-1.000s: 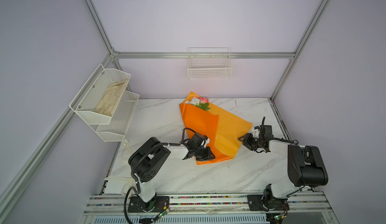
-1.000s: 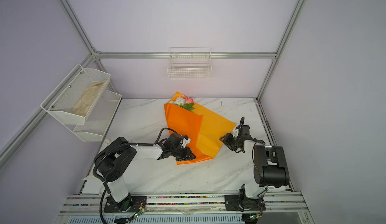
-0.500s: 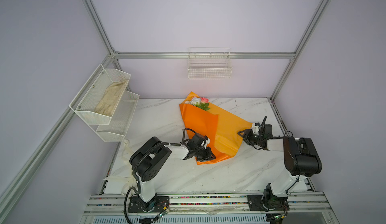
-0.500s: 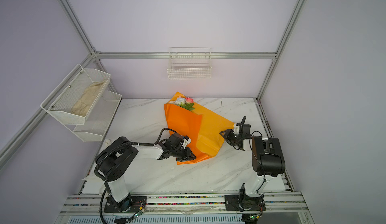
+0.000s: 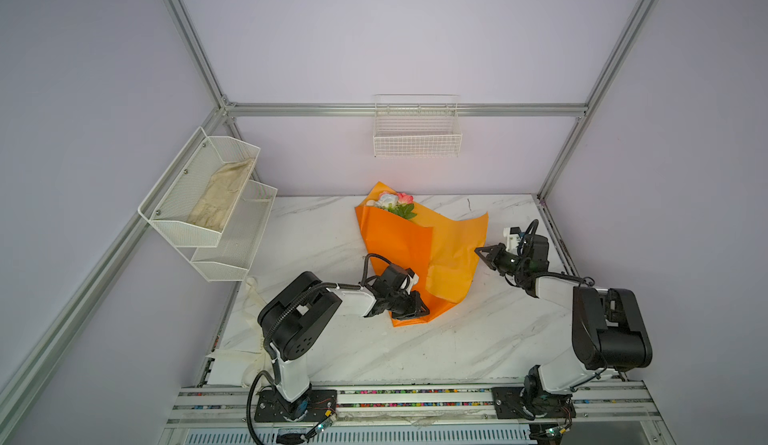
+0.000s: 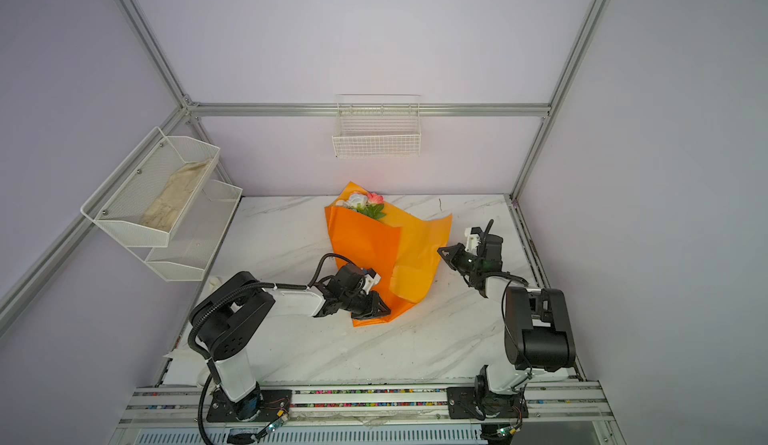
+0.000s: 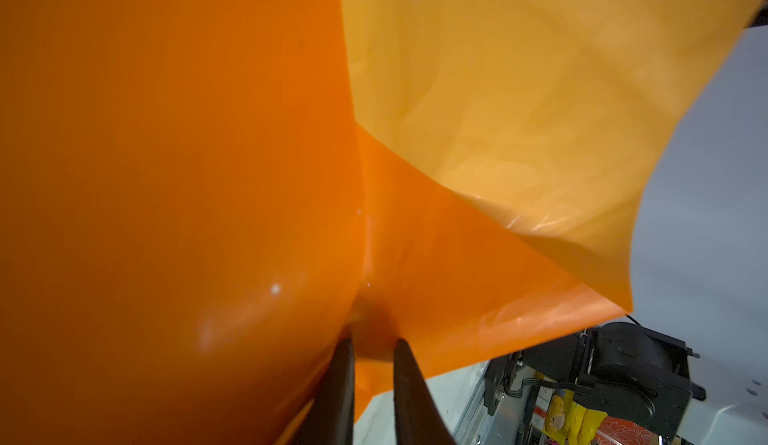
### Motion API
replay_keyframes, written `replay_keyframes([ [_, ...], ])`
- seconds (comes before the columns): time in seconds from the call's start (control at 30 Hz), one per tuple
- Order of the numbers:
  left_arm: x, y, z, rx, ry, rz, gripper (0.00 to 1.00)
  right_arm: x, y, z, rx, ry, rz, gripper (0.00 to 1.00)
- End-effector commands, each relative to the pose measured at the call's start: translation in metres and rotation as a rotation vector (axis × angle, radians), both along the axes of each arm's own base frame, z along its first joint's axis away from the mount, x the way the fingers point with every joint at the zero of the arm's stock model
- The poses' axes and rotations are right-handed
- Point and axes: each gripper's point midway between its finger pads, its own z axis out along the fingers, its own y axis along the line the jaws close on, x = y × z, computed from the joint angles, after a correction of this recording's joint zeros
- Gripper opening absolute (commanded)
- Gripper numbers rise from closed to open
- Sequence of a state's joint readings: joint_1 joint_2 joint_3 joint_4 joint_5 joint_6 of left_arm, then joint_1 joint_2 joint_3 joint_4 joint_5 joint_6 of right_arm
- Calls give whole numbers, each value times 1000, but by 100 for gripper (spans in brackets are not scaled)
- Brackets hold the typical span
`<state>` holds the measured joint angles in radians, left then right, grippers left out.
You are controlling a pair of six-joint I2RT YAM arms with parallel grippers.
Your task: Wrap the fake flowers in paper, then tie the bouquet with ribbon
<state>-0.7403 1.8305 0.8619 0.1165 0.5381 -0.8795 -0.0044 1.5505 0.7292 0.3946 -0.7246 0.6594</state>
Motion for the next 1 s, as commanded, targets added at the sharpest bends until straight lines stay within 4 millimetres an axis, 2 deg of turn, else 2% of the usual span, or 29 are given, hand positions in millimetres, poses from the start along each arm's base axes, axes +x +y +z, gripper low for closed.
replay_keyframes([
  [0.0,2,-1,4,-16,-21,11,19,2,22,21,-134,-43,29,0],
  [0.17,2,2,5,-15,-32,20,18,5,62,48,-185,-91,63,0],
  [0.3,3,4,6,-15,-40,28,18,5,99,60,-319,-120,98,0],
  [0.47,4,5,9,-21,-54,42,18,-2,143,55,-554,-123,176,0],
  [0.53,4,7,11,-20,-62,48,18,-9,170,52,-611,-139,235,0],
  [0.63,6,8,15,-27,-80,65,18,-16,197,39,-695,-133,281,0],
  [0.77,7,13,28,-49,-116,93,18,-17,213,33,-740,-132,298,1],
  [0.97,7,32,55,-70,-195,178,20,-18,234,39,-650,-144,320,1],
])
